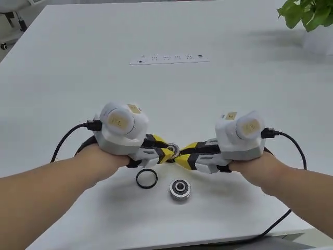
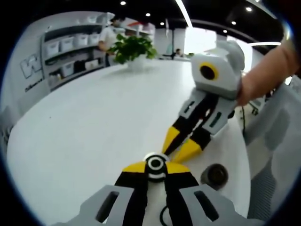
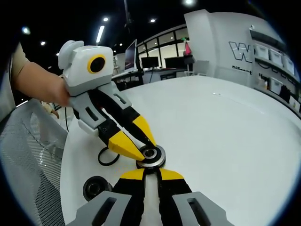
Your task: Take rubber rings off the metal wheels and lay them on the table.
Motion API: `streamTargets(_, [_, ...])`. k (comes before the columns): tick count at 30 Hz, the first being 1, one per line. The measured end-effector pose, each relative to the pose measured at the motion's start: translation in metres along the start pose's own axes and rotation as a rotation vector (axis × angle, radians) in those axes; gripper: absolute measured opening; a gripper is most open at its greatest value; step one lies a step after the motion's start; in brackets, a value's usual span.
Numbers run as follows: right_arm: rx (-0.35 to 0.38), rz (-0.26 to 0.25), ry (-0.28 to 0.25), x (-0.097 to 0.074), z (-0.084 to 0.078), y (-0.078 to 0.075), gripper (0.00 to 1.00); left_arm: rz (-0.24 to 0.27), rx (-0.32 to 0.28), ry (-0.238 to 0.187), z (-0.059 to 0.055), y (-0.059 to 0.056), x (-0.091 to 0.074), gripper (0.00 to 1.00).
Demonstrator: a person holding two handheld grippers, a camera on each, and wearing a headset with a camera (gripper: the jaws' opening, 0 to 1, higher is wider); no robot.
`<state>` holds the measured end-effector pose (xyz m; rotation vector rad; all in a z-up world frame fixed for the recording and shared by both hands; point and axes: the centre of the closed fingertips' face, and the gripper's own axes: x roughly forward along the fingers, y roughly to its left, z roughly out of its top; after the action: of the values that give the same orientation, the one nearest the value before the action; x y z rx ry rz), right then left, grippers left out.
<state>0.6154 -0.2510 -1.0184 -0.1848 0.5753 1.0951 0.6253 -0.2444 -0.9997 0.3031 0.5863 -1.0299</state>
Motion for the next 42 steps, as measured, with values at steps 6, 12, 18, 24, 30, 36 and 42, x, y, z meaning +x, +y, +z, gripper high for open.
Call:
streamTargets(6, [0.020,-0.002,-0.007,0.000,0.000,0.000,0.04,0.003,-0.002,-0.004,0.000,0.000,0.000,0.13])
streamTargets(12, [0.061,-0.024,-0.016,-0.003,0.000,-0.005,0.00,0.008,0.003,-0.004,0.000,-0.001,0.000,0.13])
streamTargets(18, [0.105,-0.028,-0.022,-0.004,0.001,-0.005,0.00,0.012,0.001,-0.005,0.000,0.000,0.000,0.13])
streamTargets(24, [0.197,-0.040,-0.048,-0.007,0.002,-0.011,0.00,0.019,-0.004,-0.002,-0.001,0.001,0.001,0.13])
streamTargets(30, [0.296,-0.039,-0.095,-0.010,0.011,-0.009,0.00,0.039,-0.006,0.003,-0.001,0.000,0.001,0.12])
streamTargets(36, [0.346,-0.029,-0.121,-0.012,0.012,-0.008,0.00,0.051,-0.011,0.007,-0.001,0.001,0.002,0.12])
streamTargets(42, [0.363,-0.025,-0.126,-0.011,0.014,-0.007,0.00,0.061,-0.012,0.007,-0.002,0.002,0.003,0.12])
